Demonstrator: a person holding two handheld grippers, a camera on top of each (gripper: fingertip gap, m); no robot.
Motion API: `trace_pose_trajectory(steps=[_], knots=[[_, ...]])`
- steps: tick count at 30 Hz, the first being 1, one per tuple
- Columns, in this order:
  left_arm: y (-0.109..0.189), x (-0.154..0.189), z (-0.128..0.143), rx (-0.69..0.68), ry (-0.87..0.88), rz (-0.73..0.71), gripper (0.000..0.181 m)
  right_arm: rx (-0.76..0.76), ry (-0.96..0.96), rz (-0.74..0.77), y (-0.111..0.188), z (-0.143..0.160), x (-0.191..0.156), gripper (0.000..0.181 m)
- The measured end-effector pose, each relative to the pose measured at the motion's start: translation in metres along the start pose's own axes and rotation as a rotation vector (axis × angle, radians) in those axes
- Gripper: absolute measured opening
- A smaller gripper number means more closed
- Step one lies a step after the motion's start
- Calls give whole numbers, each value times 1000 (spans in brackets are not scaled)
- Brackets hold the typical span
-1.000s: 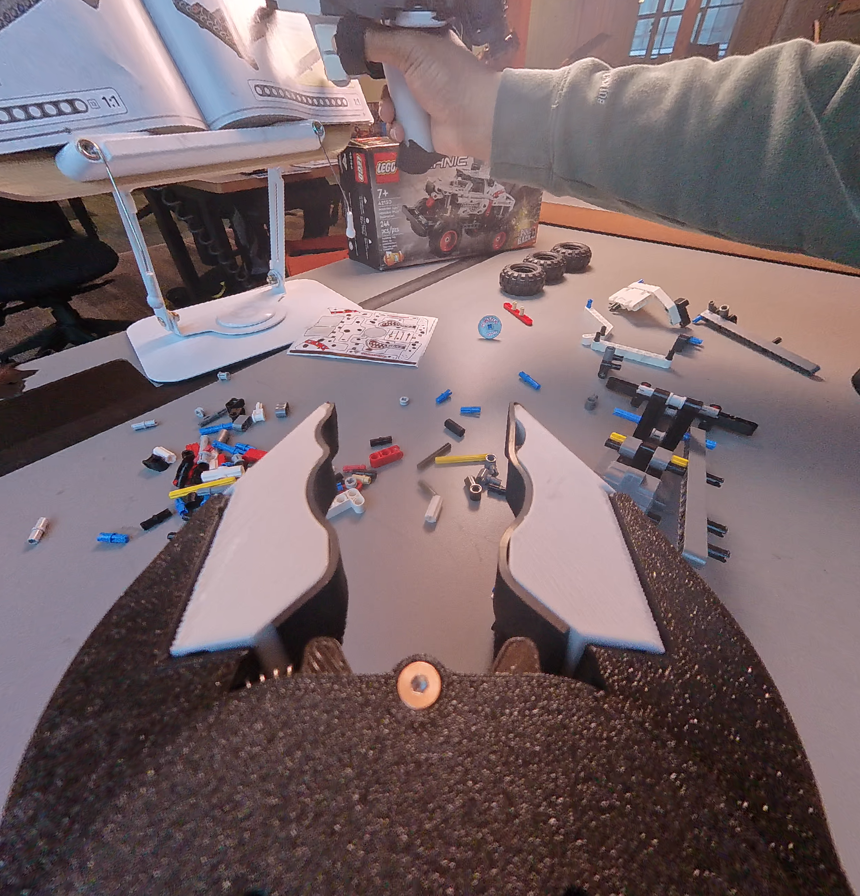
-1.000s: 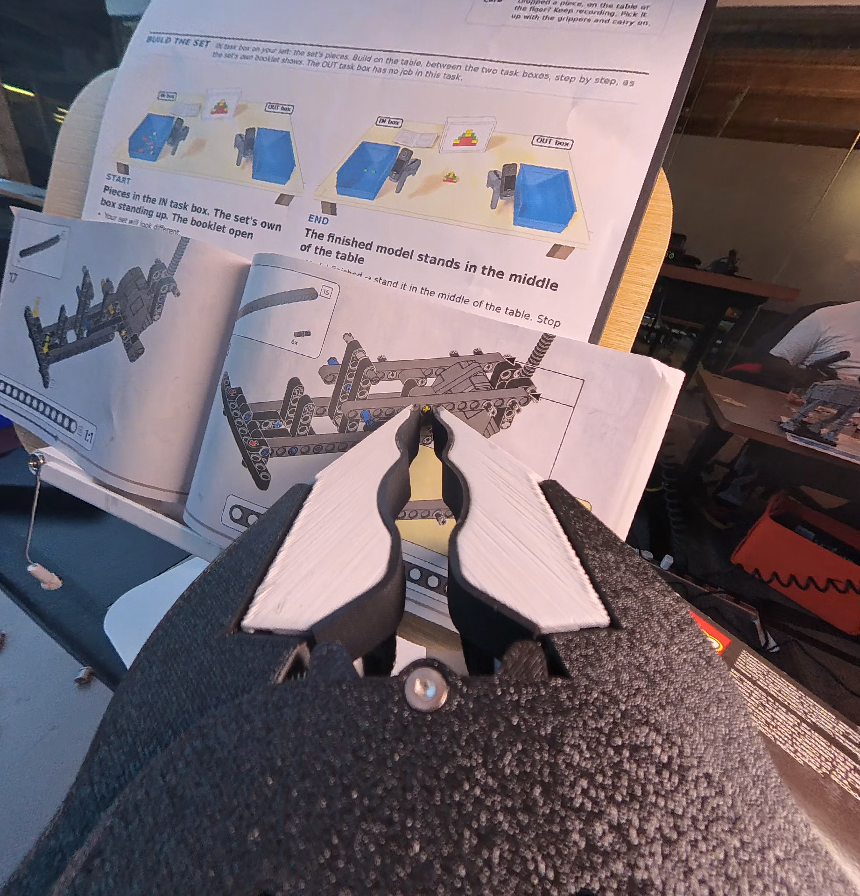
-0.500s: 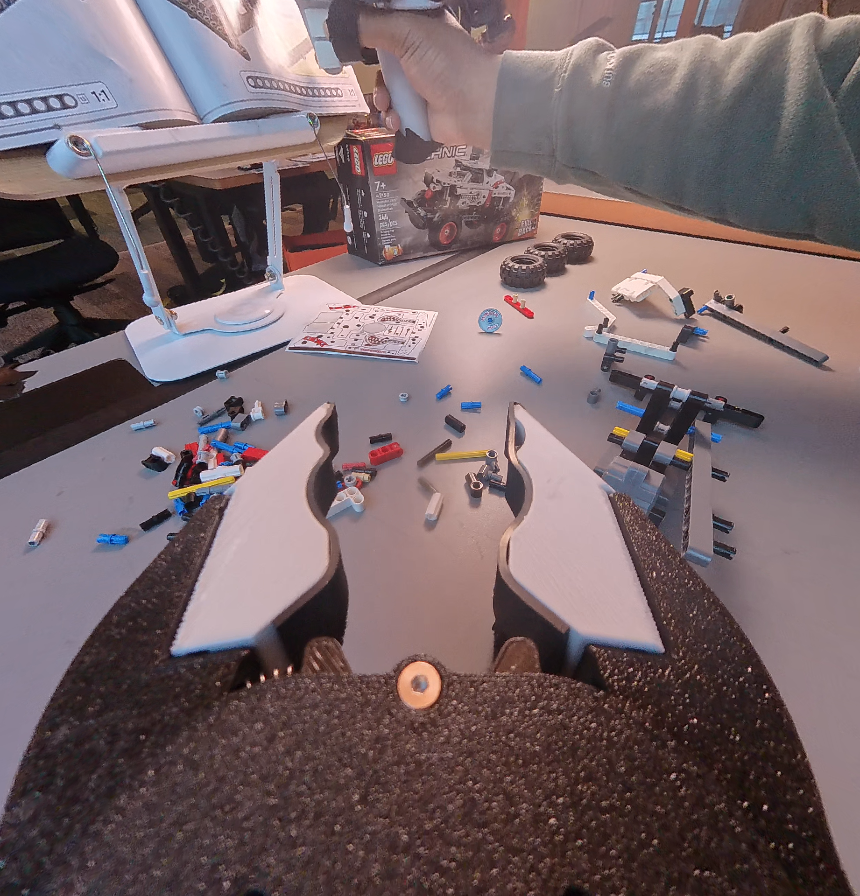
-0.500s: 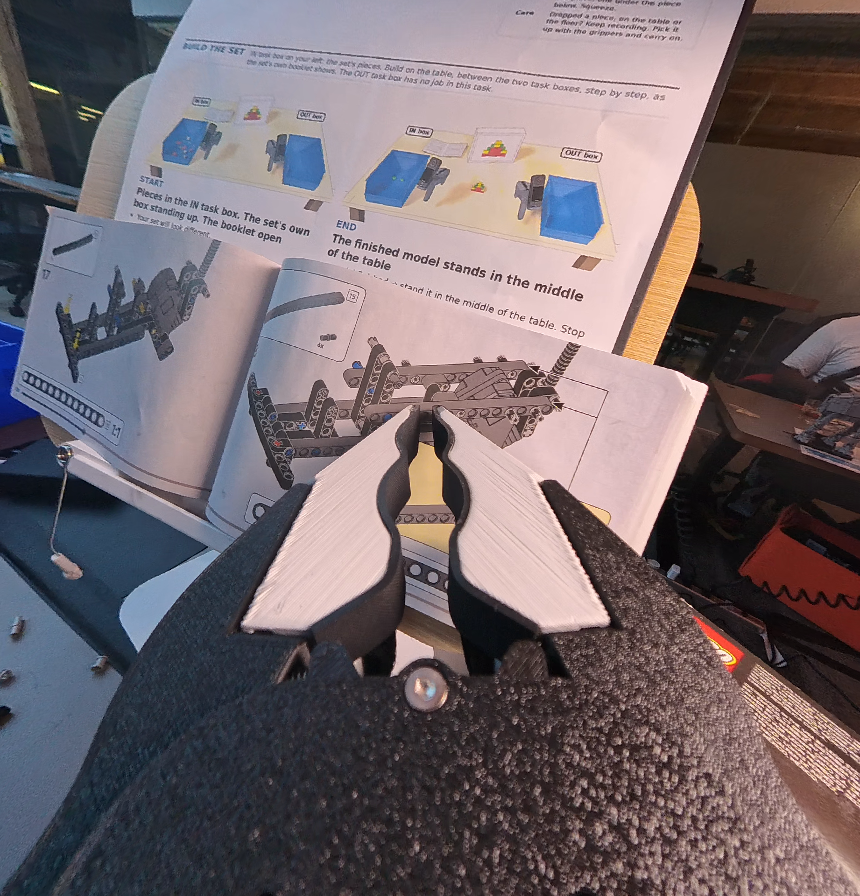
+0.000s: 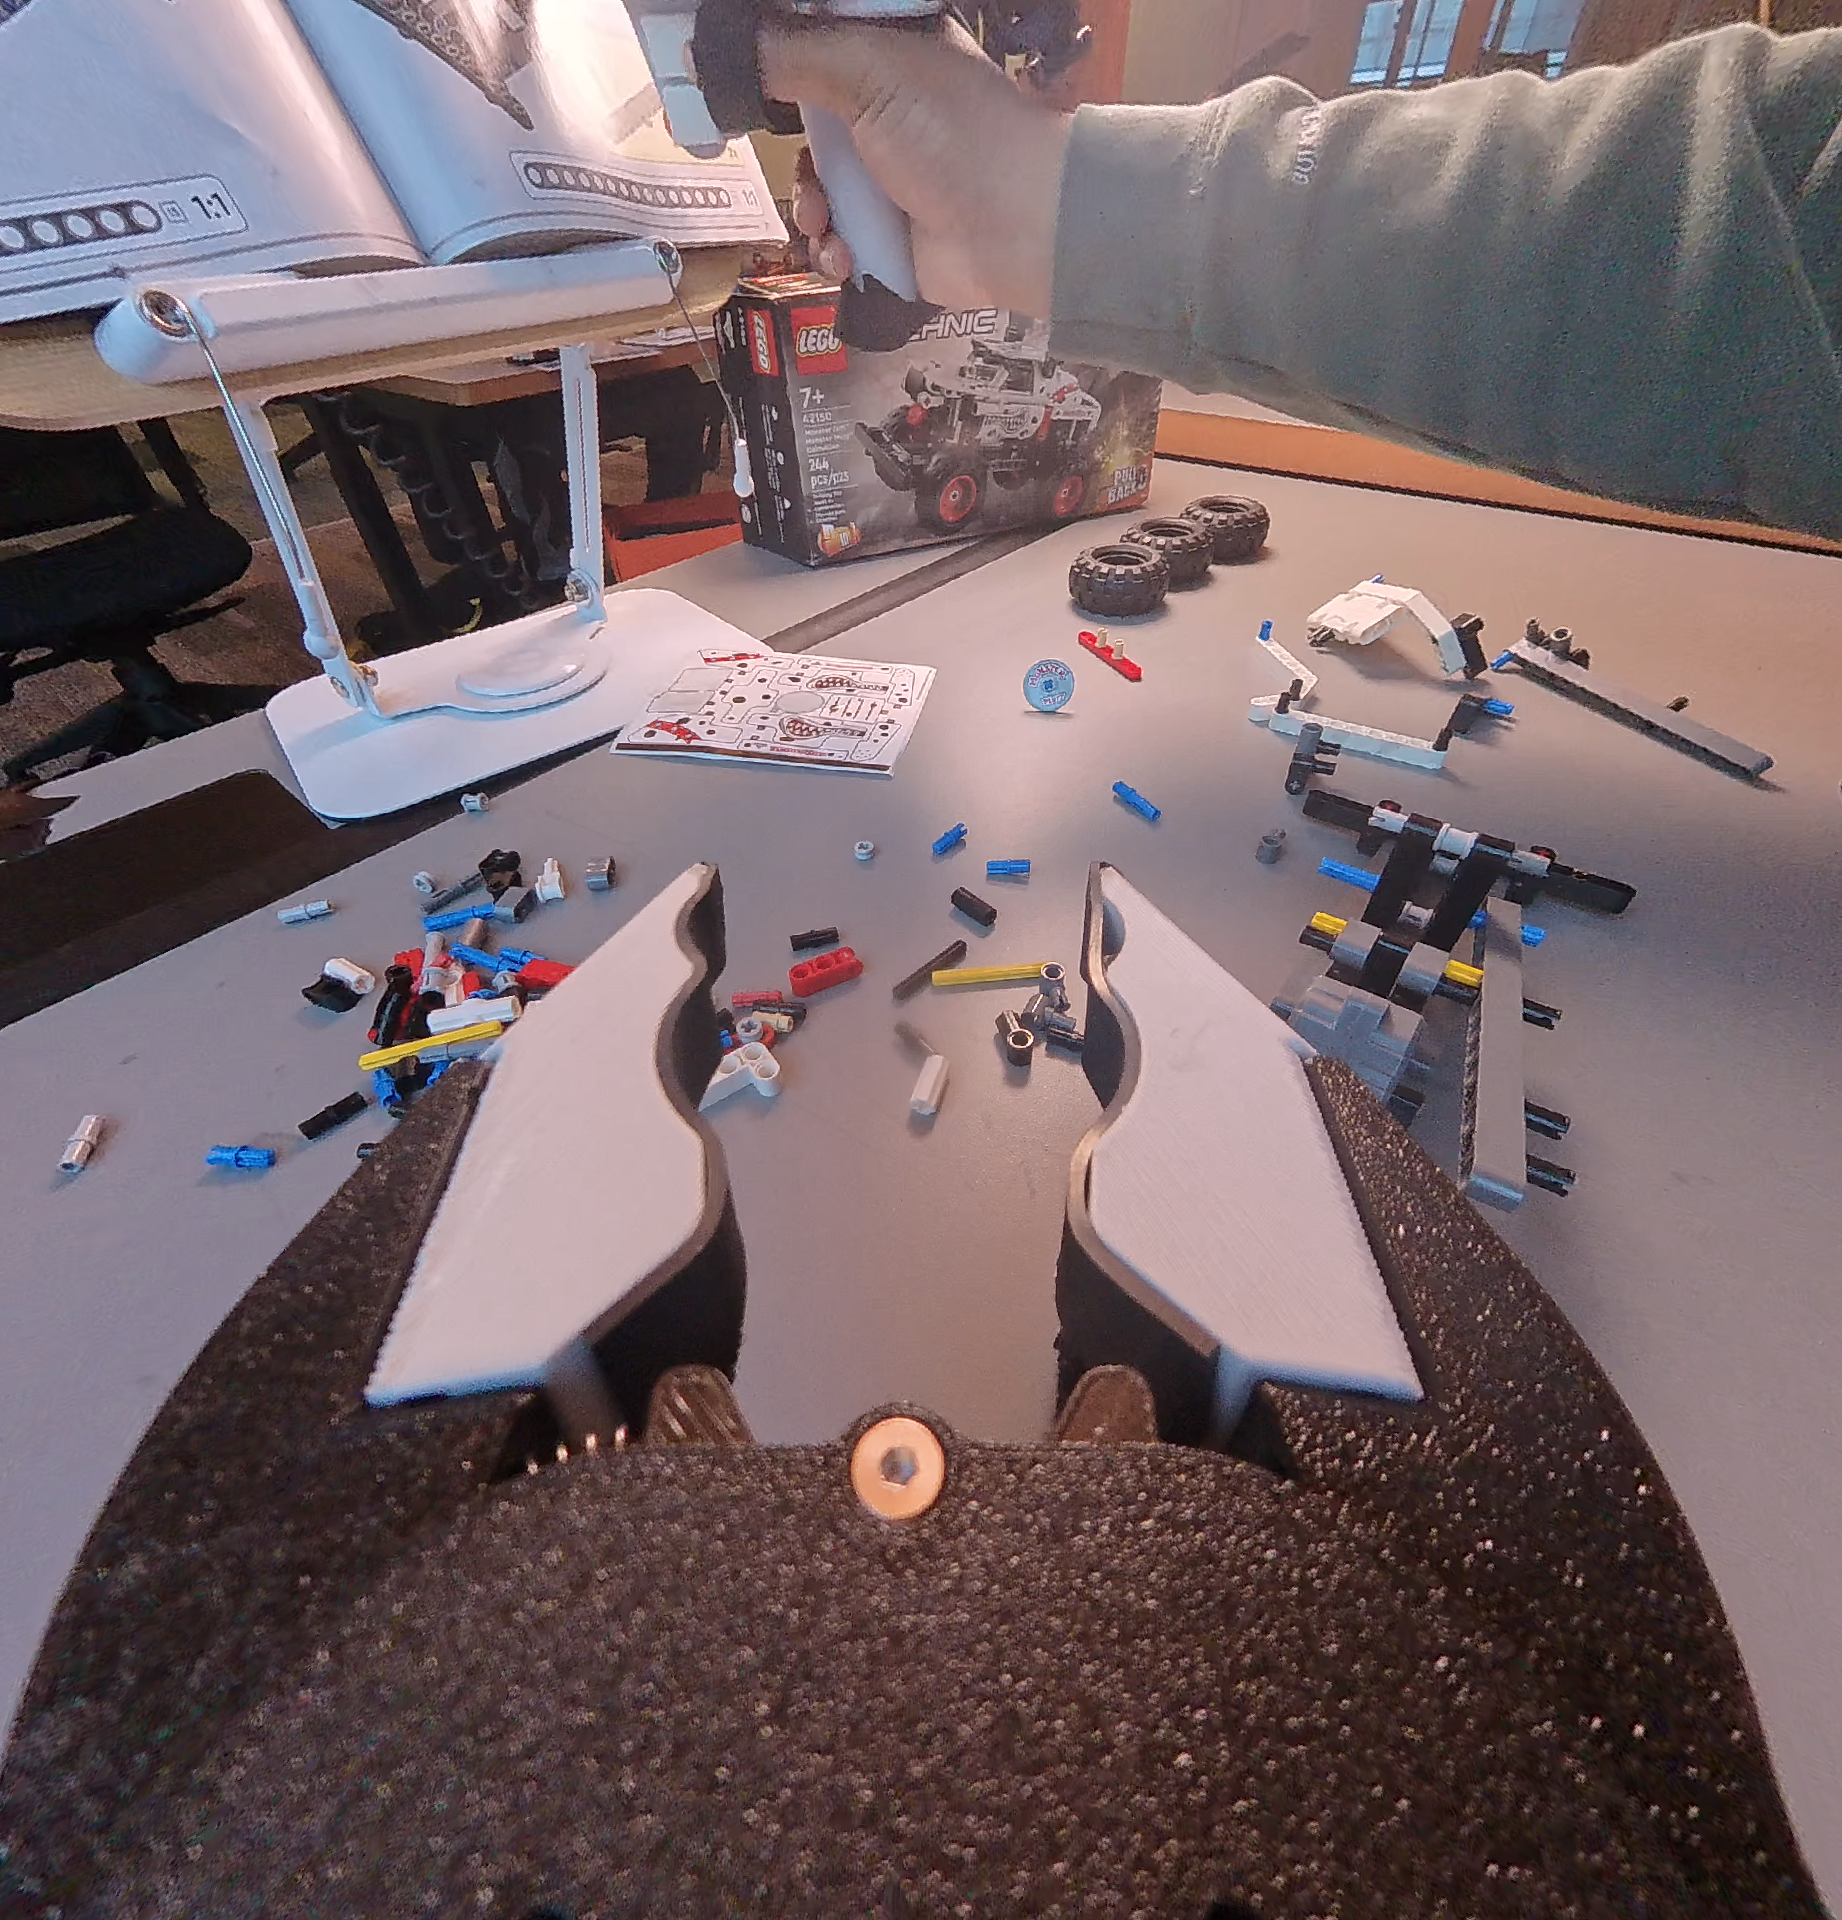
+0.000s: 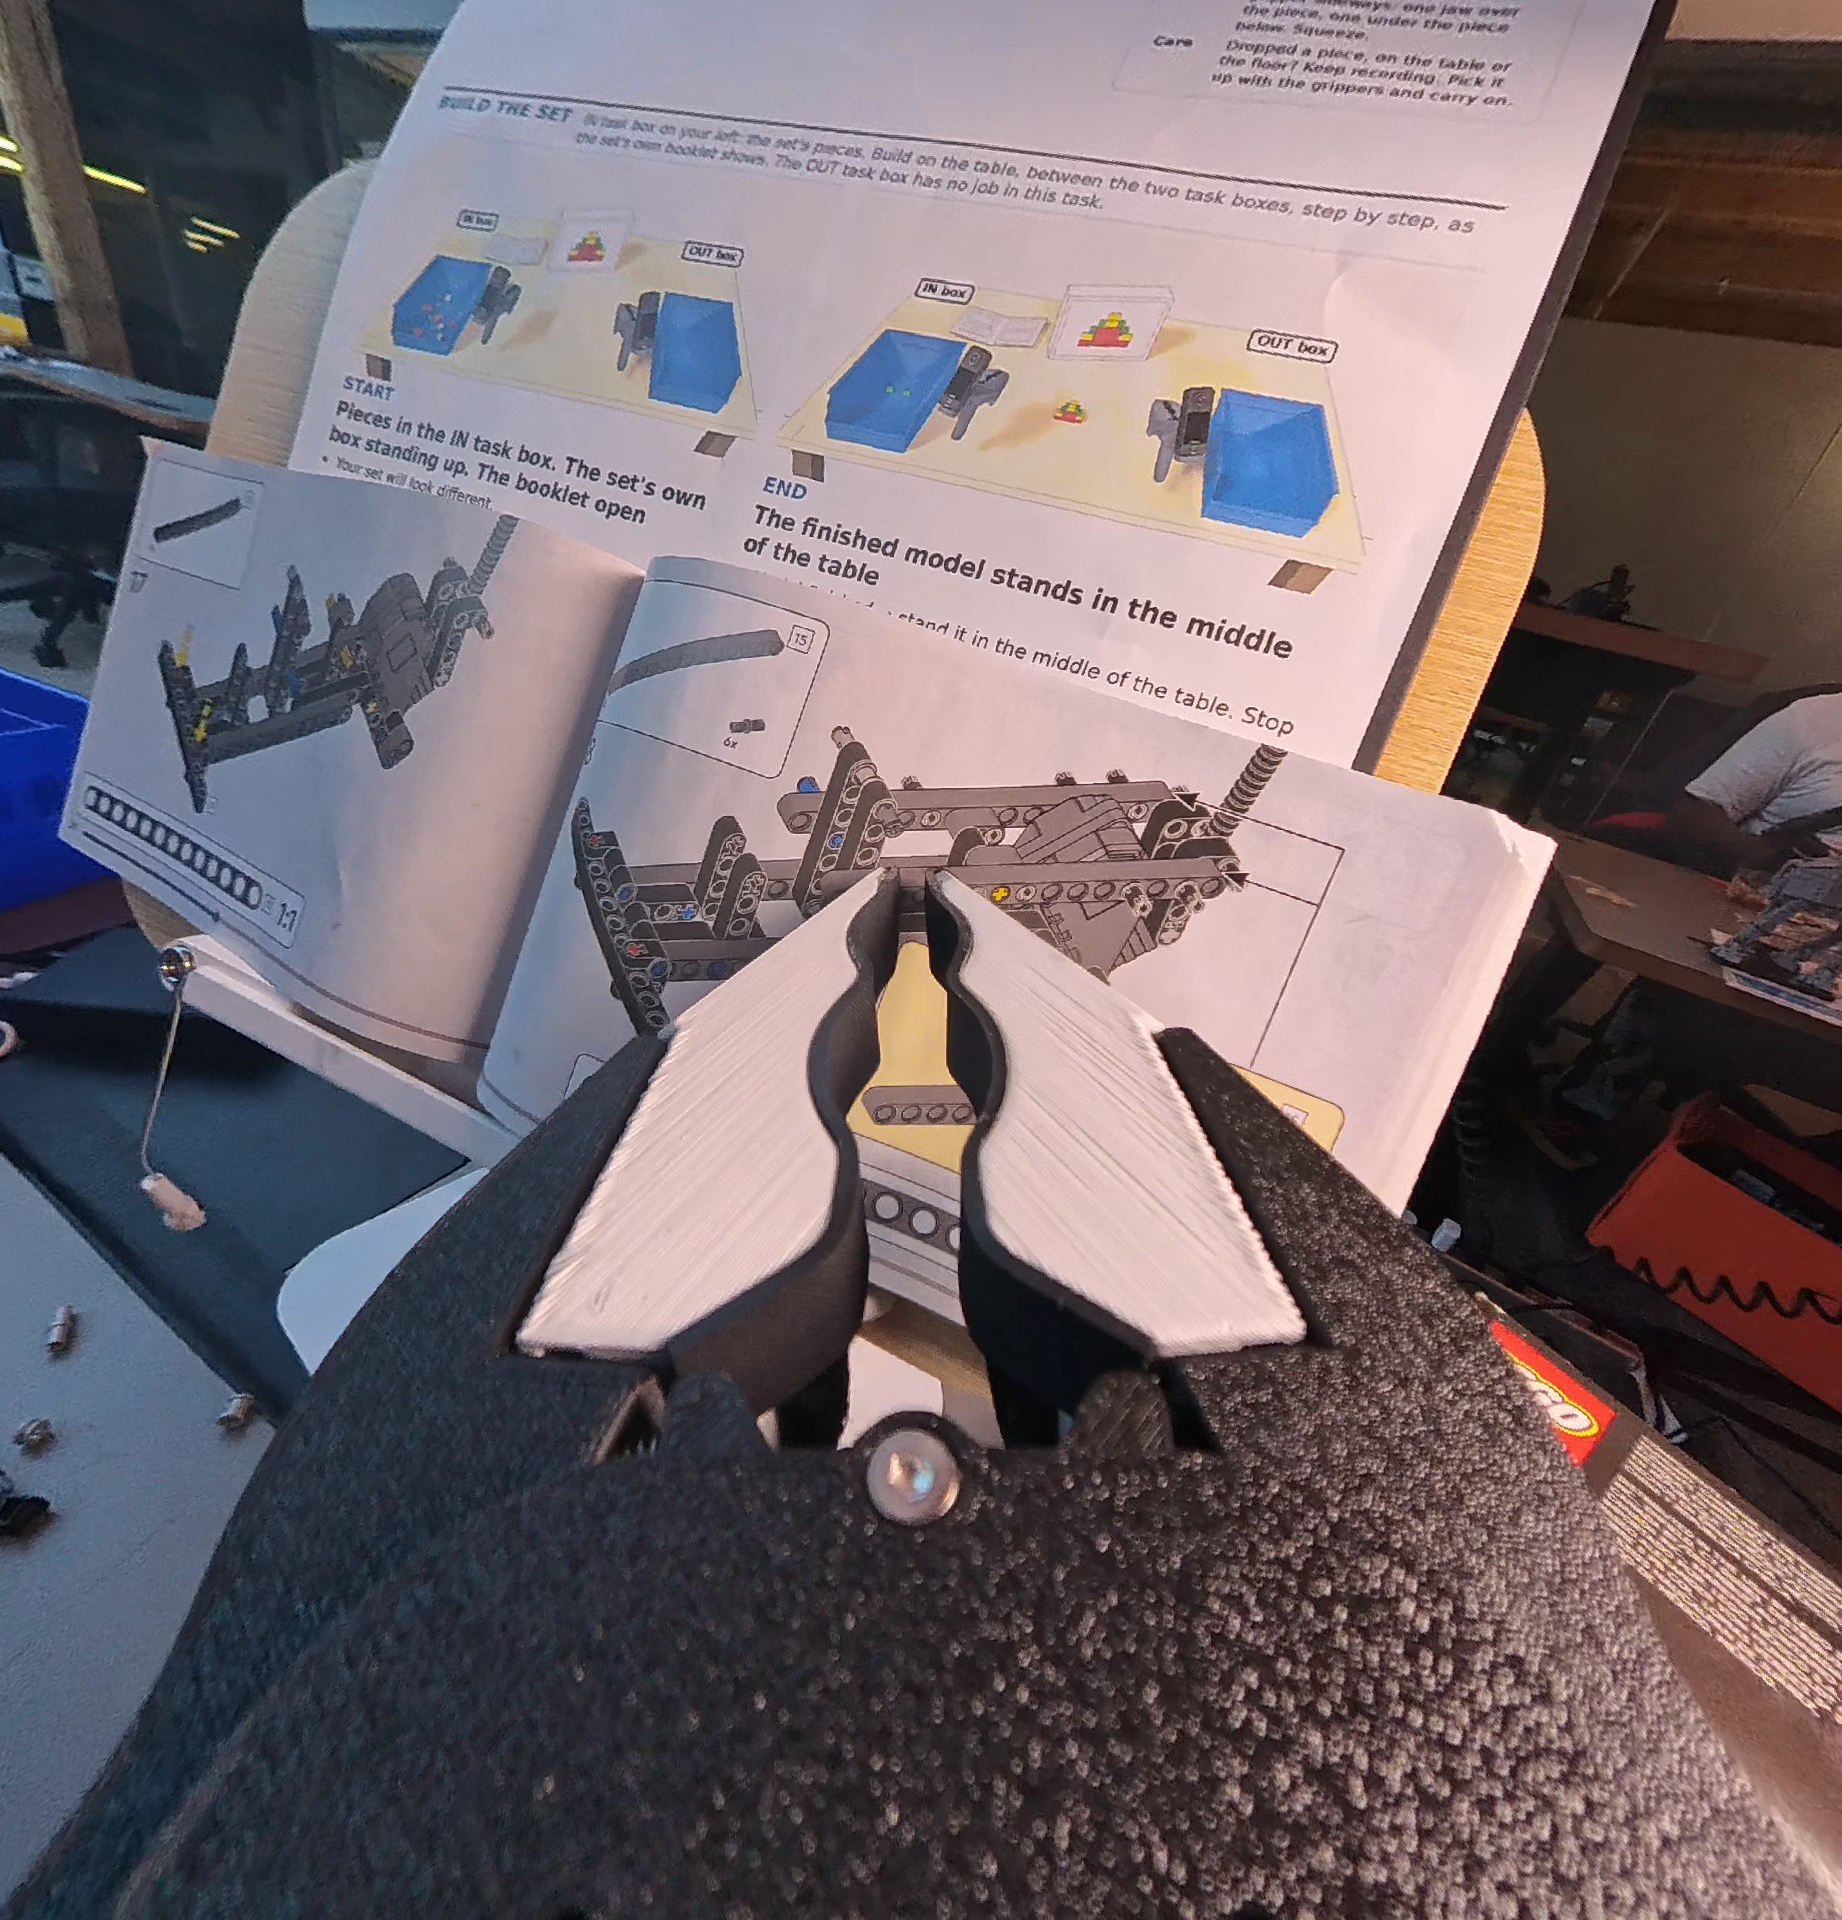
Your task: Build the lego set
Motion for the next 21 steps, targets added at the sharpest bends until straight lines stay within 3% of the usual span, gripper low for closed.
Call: trace_pose_trajectory(steps=[12, 21], knots=[[1, 3, -3, 6, -16, 4, 67, 19, 32, -74, 39, -8, -30, 5], [3, 5, -6, 13, -28, 6, 63, 14, -13, -120, 77, 8, -50, 8]])
Point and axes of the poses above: each gripper's, where its closed fingertips meet, y back along the fingers, z out of its underside, x = y × z across the jaws, the point moved 3 cm from there along y, back along the fingers, and after that the axes turned 10 degrees about -y, right-handed, at the moved point
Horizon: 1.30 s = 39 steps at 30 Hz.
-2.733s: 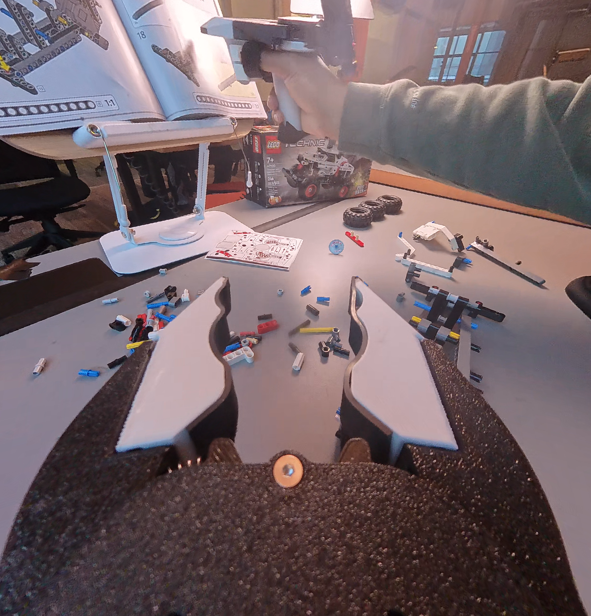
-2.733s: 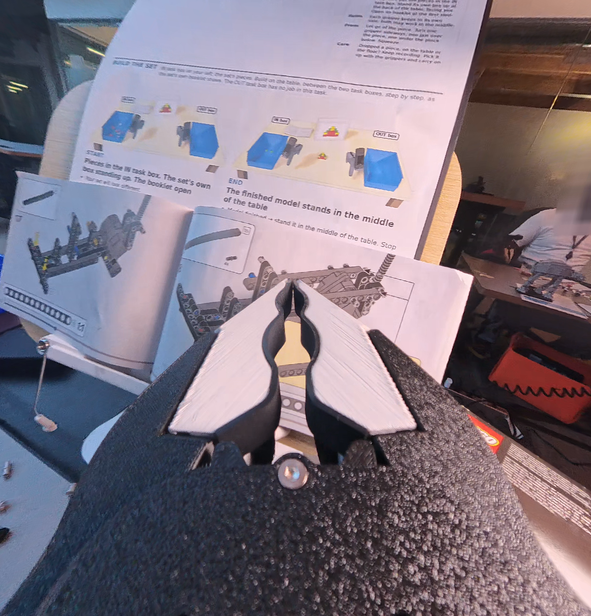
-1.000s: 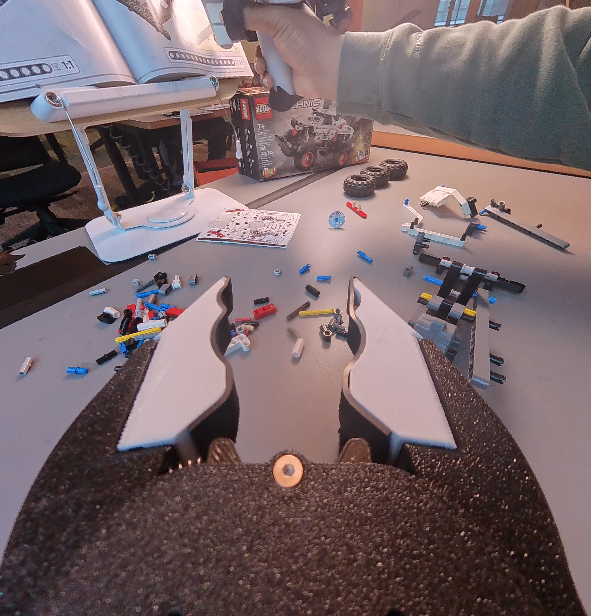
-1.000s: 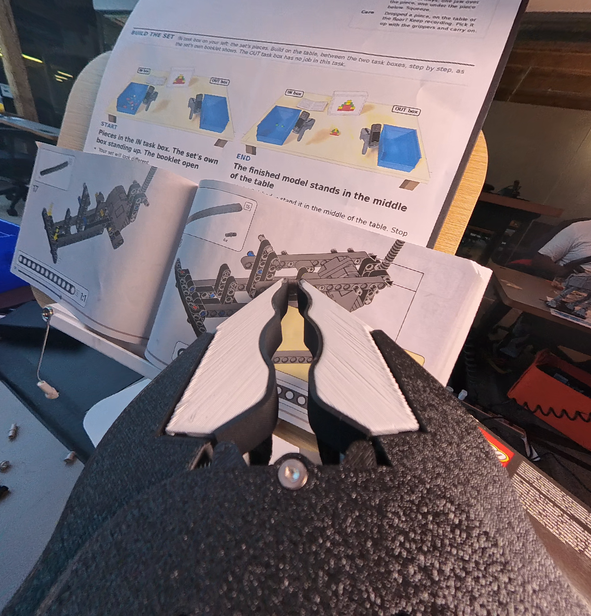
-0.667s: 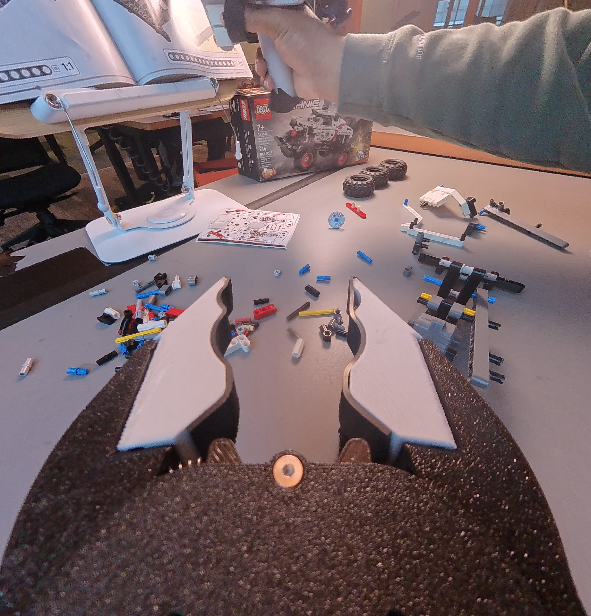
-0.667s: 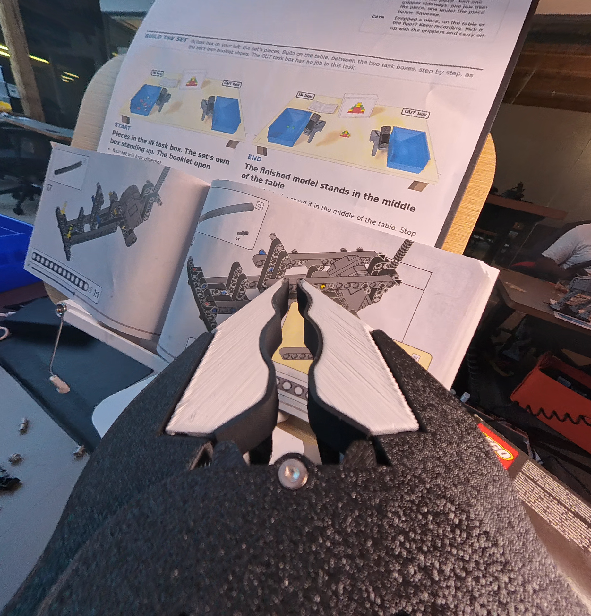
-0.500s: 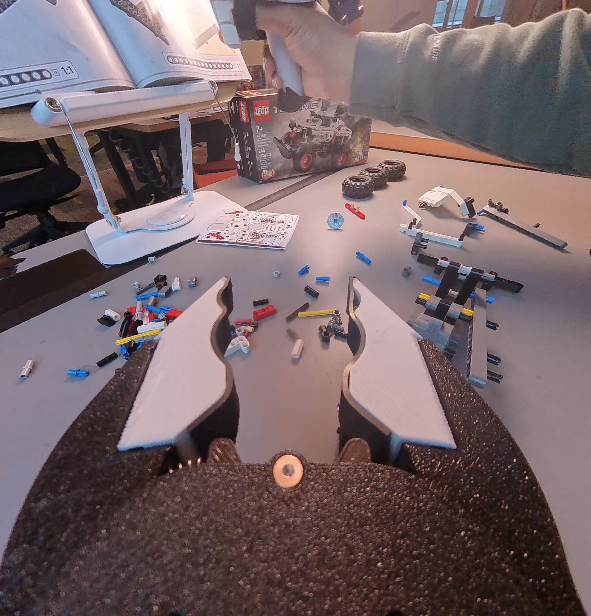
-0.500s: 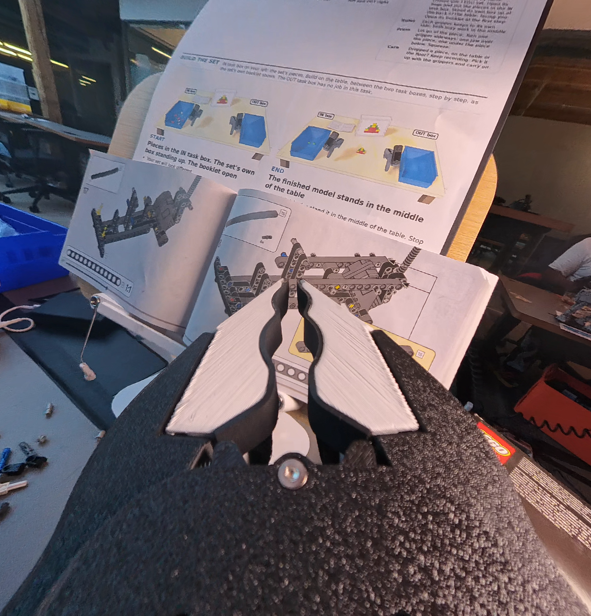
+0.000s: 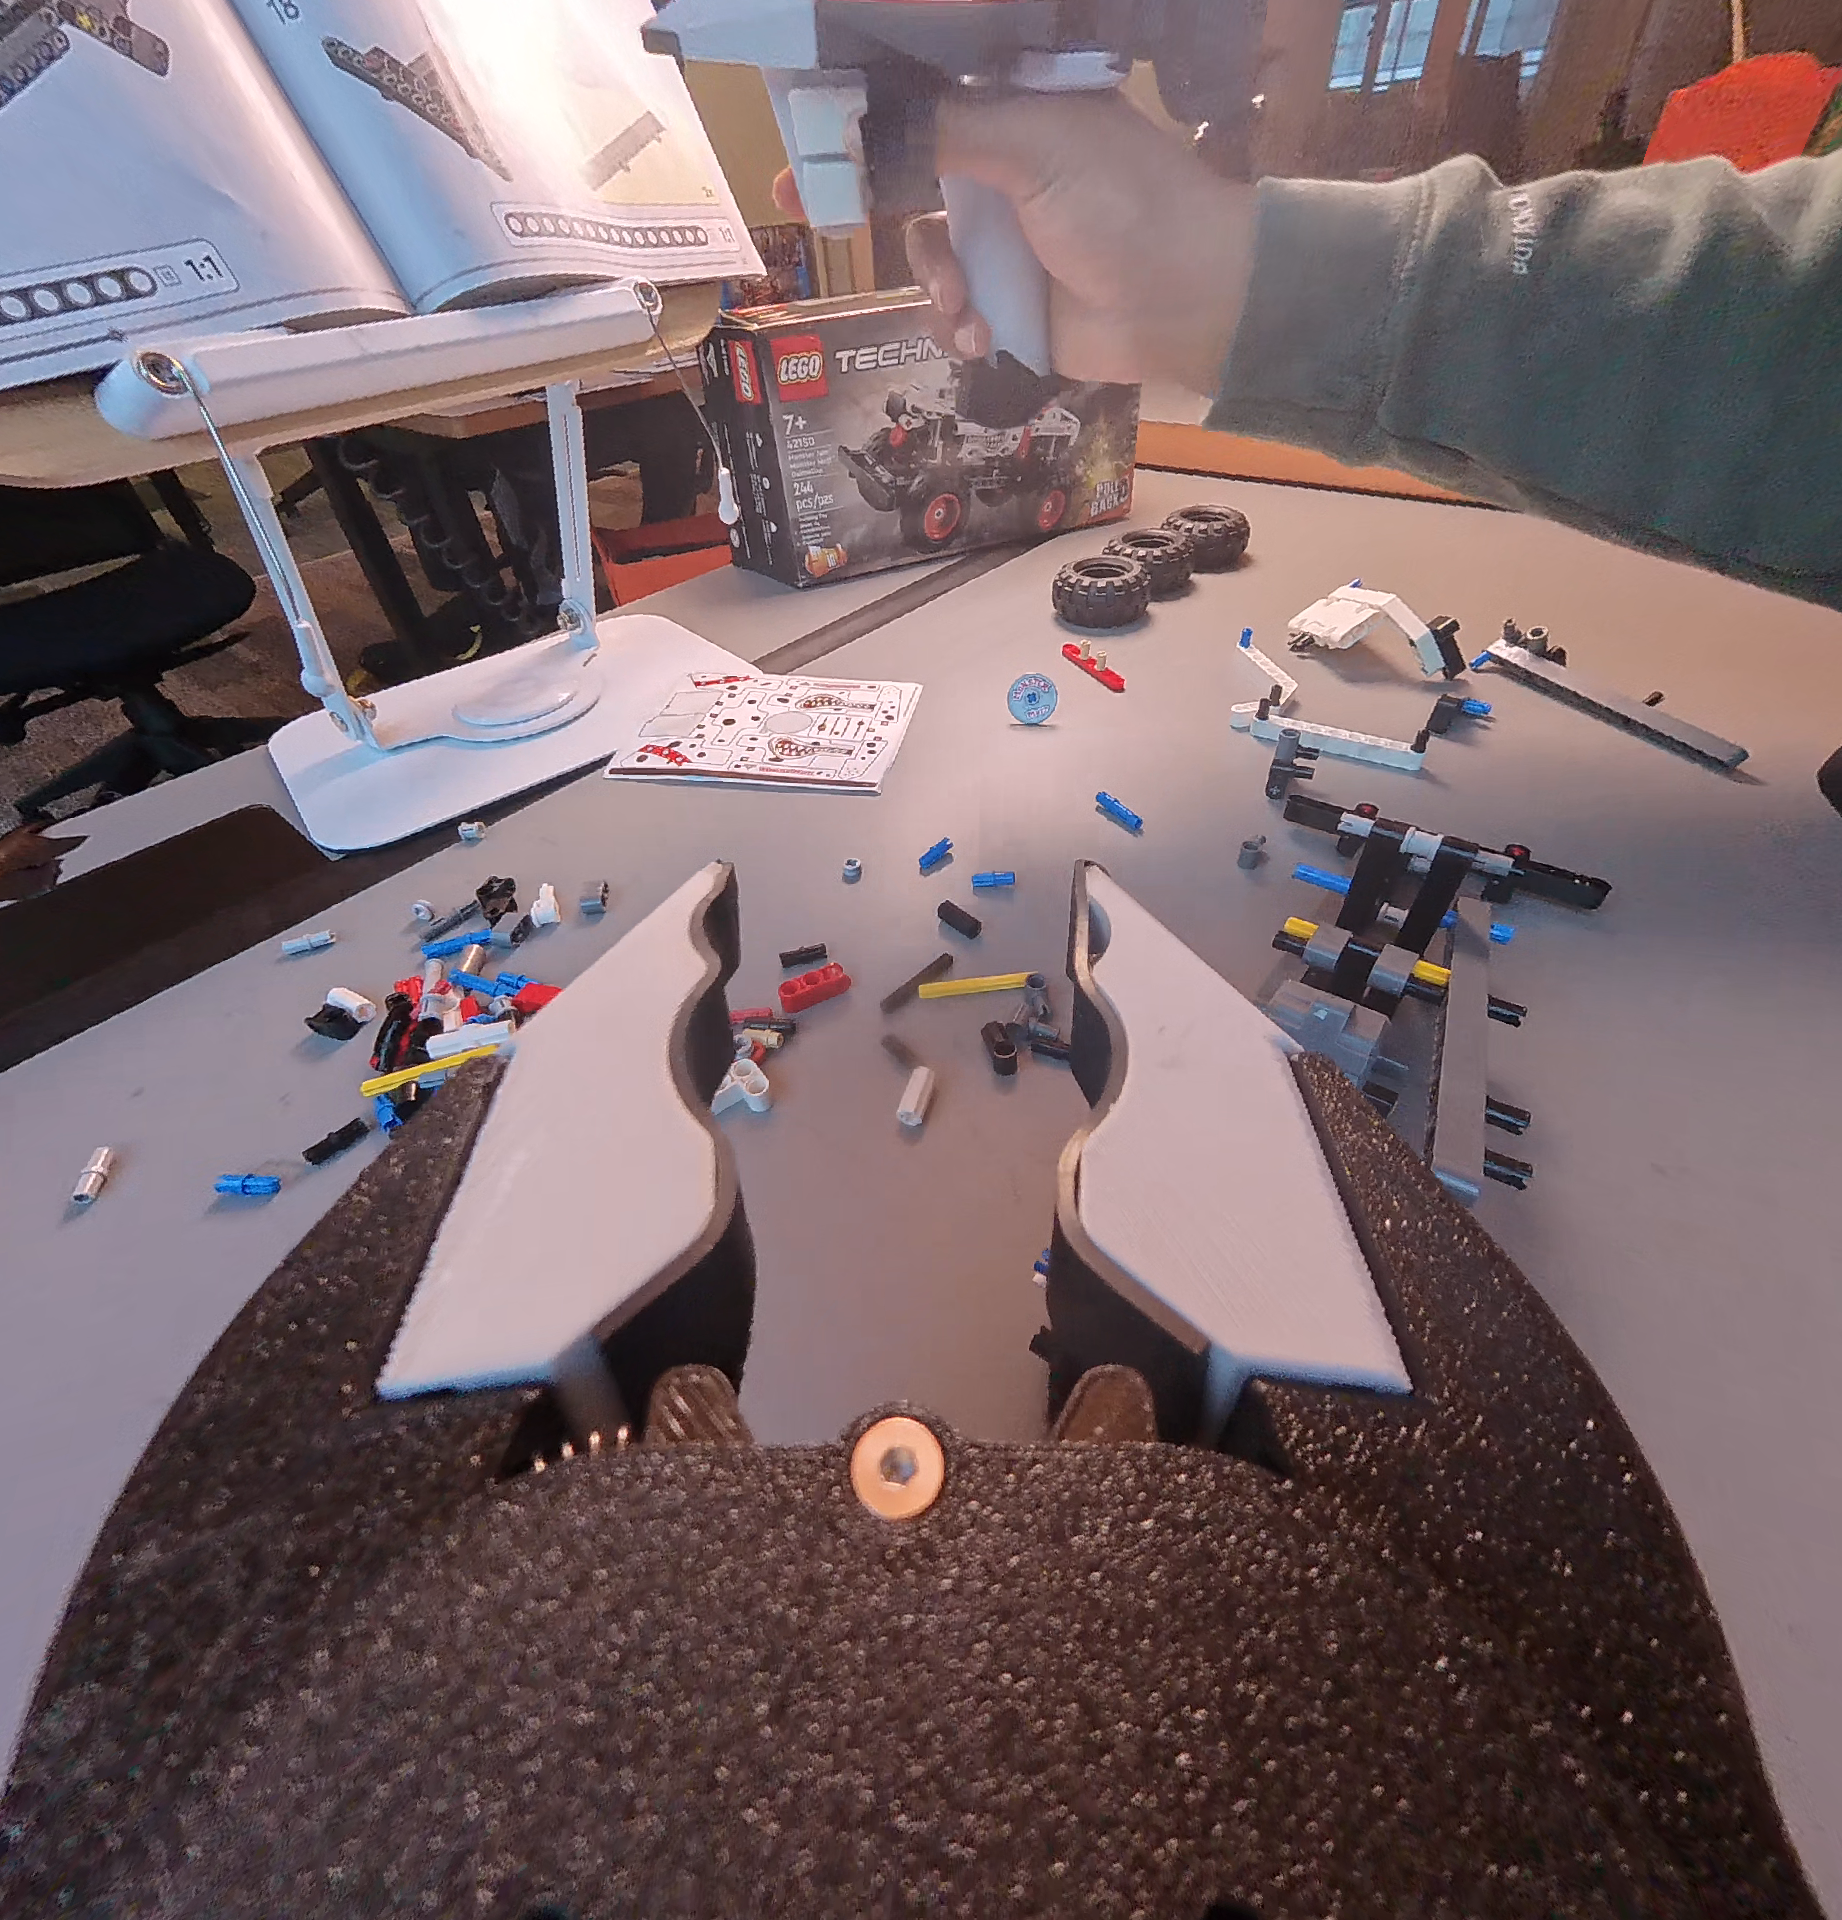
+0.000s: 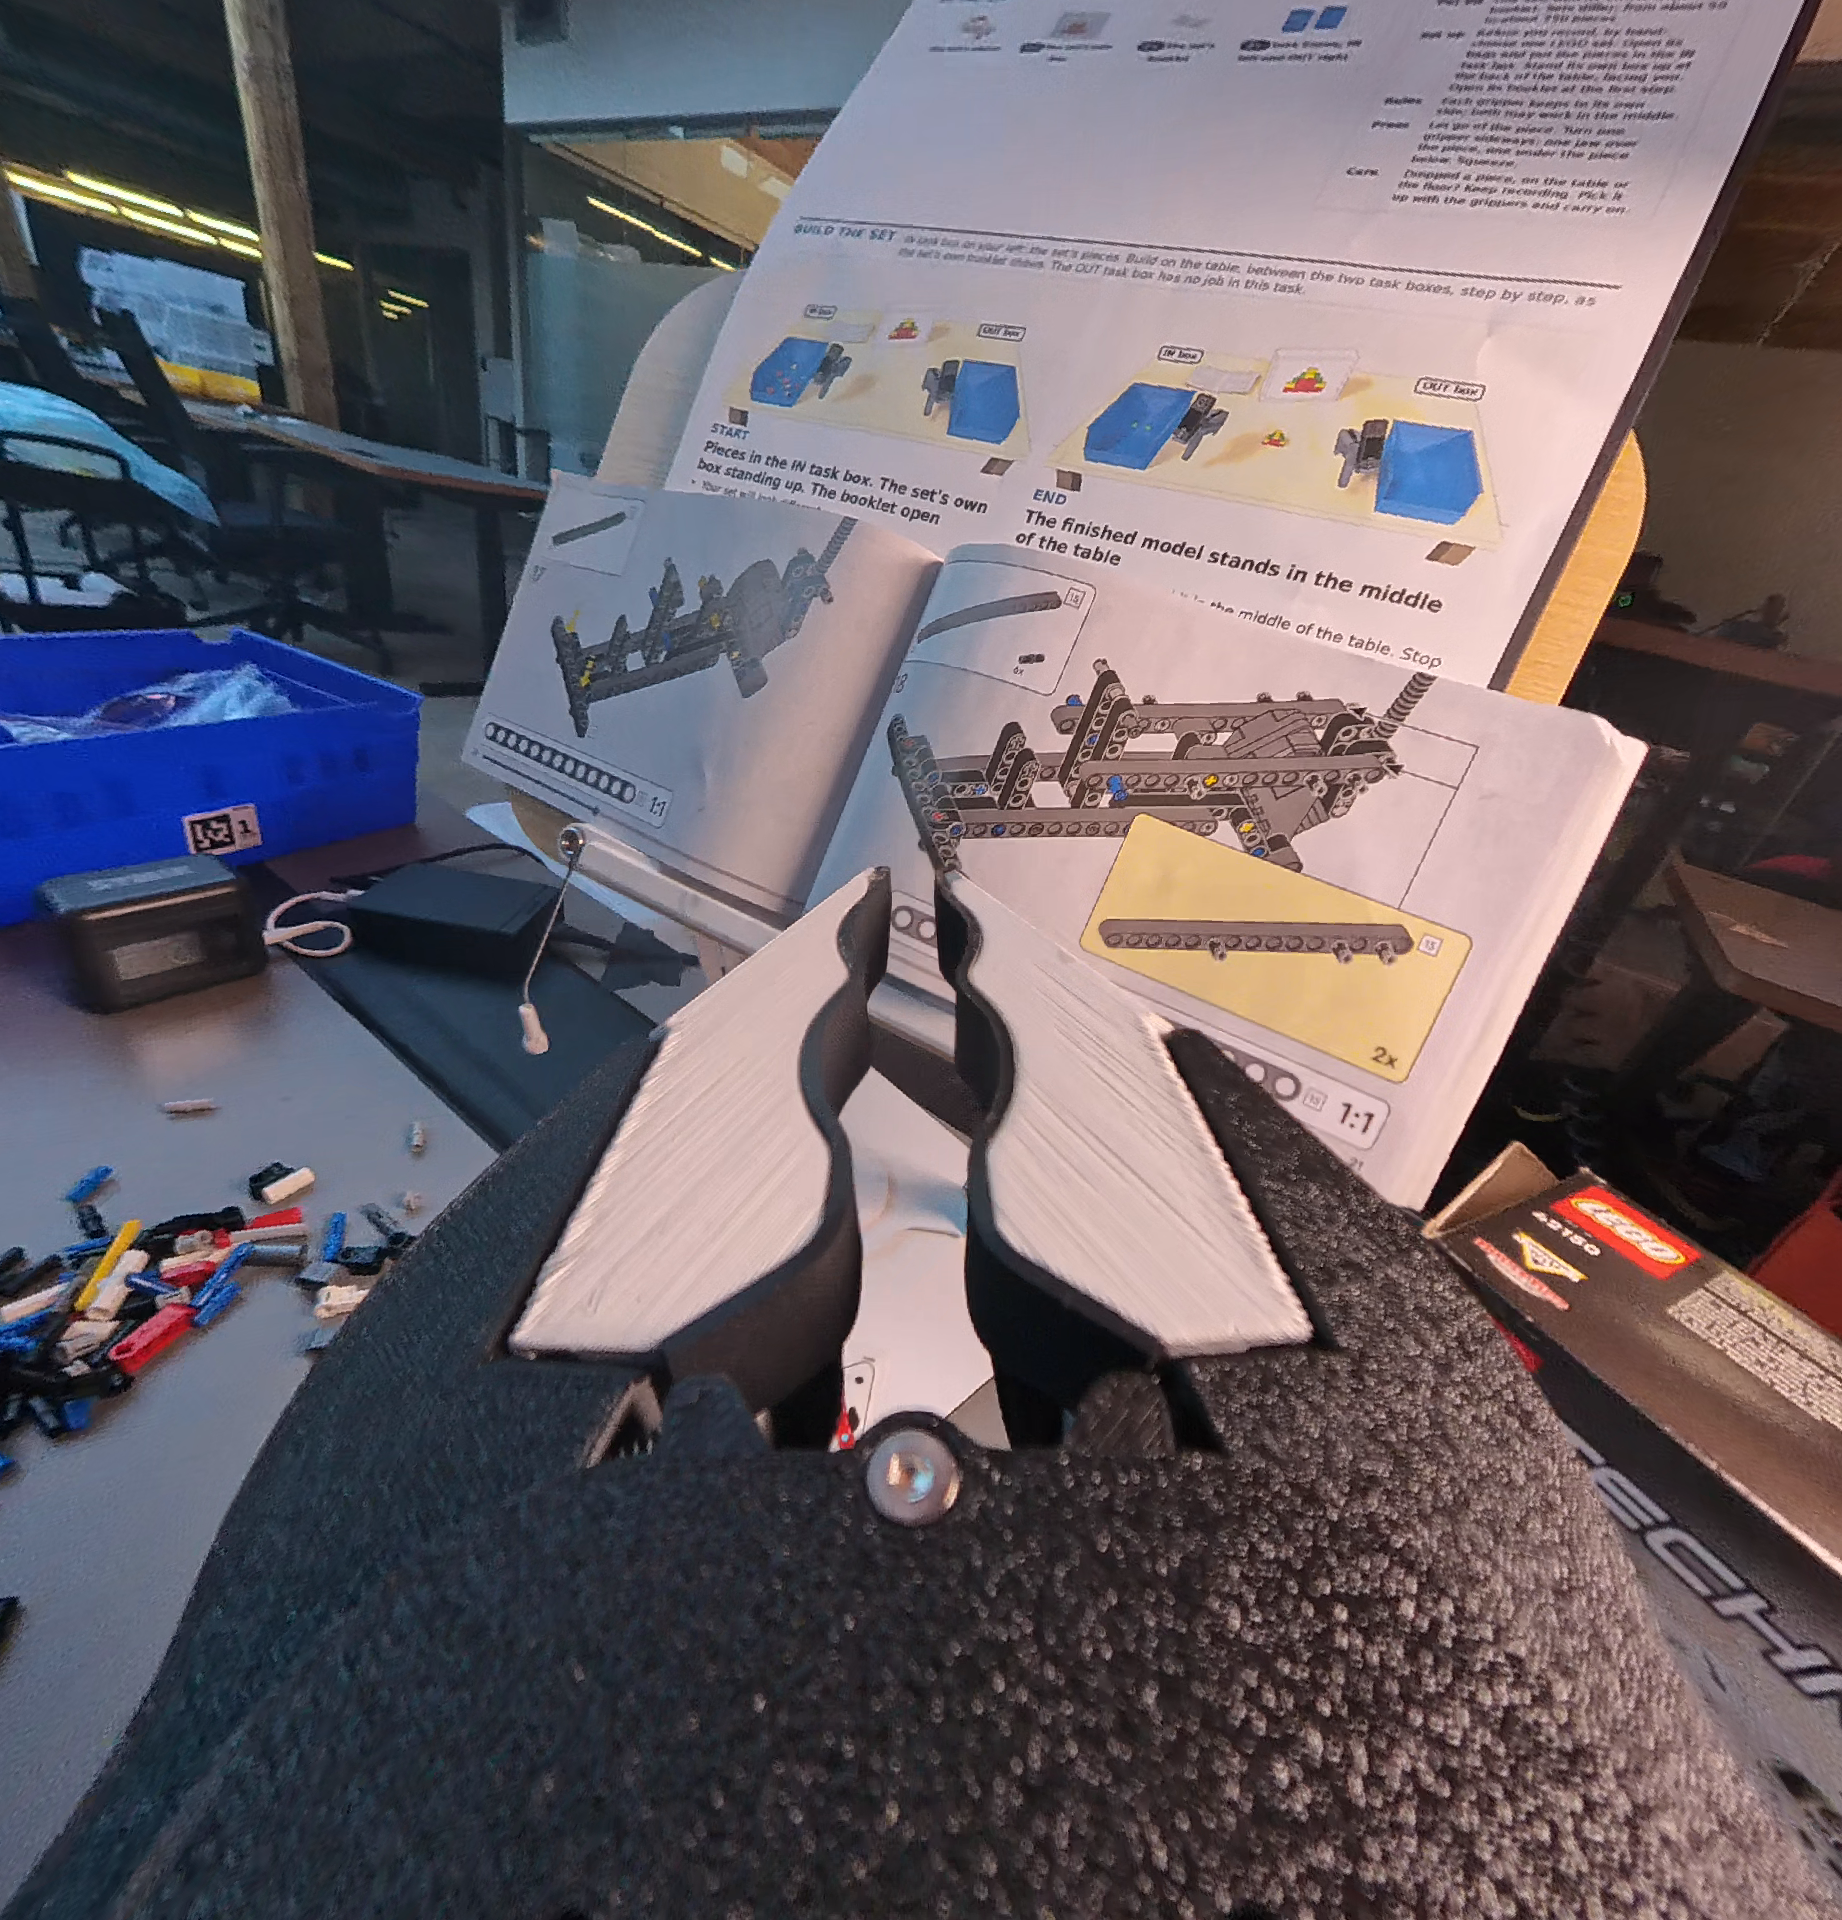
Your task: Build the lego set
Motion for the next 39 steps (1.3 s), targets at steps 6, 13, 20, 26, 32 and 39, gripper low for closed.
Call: trace_pose_trajectory(steps=[6, 13, 20, 26, 32, 39], knots=[[0, 0, 0, 2, 0, 3, 63, 13, -99, -50, 36, 11, -20, 13], [1, -4, 0, 13, 33, -4, 63, -30, -119, -112, 89, 33, -46, 20], [1, -6, 2, 9, 32, -18, 63, -50, -177, -164, 133, 50, -79, 27], [4, -11, 0, 15, 27, -52, 63, -109, -161, -222, 174, 66, -114, 33], [3, -10, 0, 19, 27, -40, 63, -51, -108, -174, 193, 70, -122, 34], [3, -12, 1, 19, 22, -51, 64, -55, -36, -198, 192, 78, -128, 36]])
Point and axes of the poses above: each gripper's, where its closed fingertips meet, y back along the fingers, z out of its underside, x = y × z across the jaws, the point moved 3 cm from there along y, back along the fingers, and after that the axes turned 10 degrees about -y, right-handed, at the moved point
